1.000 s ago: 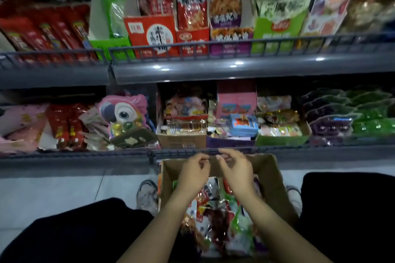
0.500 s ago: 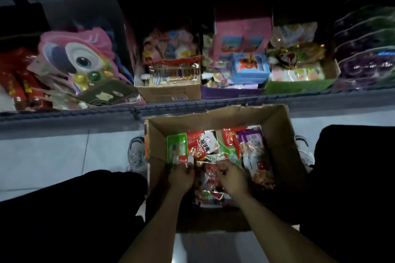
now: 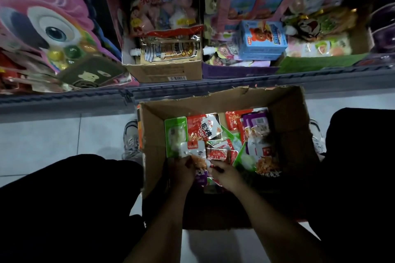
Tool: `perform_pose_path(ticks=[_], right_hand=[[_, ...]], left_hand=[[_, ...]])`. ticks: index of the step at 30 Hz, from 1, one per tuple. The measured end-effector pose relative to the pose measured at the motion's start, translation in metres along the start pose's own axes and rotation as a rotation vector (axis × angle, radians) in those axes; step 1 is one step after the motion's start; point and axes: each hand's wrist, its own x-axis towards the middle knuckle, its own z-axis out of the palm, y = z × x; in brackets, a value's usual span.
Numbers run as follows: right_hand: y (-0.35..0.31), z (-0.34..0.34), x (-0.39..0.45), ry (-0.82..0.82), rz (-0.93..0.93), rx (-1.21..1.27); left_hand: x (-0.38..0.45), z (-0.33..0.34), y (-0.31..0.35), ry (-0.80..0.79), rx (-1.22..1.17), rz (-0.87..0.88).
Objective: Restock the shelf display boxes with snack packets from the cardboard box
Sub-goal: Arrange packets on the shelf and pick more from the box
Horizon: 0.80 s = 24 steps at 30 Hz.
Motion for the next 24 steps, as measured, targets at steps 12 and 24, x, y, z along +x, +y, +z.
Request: perform_pose_path(ticks=[12,24], right_hand=[[0.003,-0.002,0.008,0.119,0.113,0.236],[-0.024,-0.029,-0.008,0.191,0.075,0.351]], left_hand=[[-0.005,0.012,0.007,-0.095,-0.298,-0.051],[-0.017,-0.005,0.044,-0.087,-0.639,-0.181]])
